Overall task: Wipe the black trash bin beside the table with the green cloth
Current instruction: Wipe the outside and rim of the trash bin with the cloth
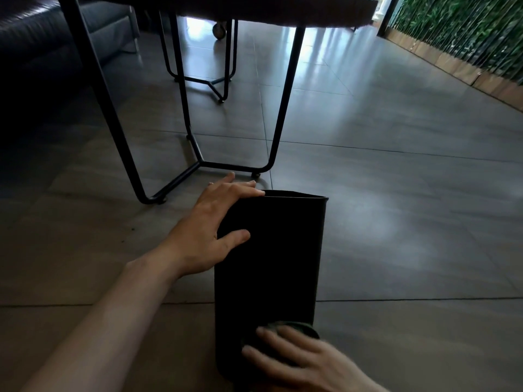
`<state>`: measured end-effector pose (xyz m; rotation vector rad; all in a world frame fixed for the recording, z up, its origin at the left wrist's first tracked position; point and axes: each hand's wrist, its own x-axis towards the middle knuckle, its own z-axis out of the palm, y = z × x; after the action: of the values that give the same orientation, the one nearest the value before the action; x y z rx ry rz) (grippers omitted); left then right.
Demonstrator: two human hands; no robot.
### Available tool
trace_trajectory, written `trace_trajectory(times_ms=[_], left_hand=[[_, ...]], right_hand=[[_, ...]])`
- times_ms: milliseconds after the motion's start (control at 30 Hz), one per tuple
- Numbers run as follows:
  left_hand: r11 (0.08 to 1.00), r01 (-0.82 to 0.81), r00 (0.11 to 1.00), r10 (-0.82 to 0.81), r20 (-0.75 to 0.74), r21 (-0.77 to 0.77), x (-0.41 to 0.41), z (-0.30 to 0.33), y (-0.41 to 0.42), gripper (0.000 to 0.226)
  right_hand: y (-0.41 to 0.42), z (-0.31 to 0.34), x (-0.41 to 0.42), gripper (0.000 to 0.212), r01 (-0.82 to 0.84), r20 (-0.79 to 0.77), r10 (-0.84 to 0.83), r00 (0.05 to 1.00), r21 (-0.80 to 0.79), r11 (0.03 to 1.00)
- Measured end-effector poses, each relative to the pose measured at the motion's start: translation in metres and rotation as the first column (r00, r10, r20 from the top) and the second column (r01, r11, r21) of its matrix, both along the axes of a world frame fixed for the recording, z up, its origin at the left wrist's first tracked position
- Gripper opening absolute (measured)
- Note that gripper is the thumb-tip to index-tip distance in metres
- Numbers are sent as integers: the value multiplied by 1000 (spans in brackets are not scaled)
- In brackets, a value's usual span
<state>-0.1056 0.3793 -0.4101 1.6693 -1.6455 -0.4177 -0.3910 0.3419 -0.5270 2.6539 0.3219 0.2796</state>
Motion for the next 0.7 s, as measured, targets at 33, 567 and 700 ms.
trace_trajectory(times_ms=[33, 567, 700], left_hand=[[1000, -1, 1000, 1, -1, -6, 0, -1, 0, 65], [1000, 9, 1000, -9, 5, -23, -1, -2, -4, 65], [999, 4, 1000, -3, 25, -32, -1, -2, -5, 64]], right_hand=[[-8, 9, 3, 42, 12, 46, -16, 999, 83, 996], [-9, 21, 16, 32, -8, 41, -2, 999, 238, 971], [-53, 73, 44, 39, 168, 369, -426, 826, 559, 812]])
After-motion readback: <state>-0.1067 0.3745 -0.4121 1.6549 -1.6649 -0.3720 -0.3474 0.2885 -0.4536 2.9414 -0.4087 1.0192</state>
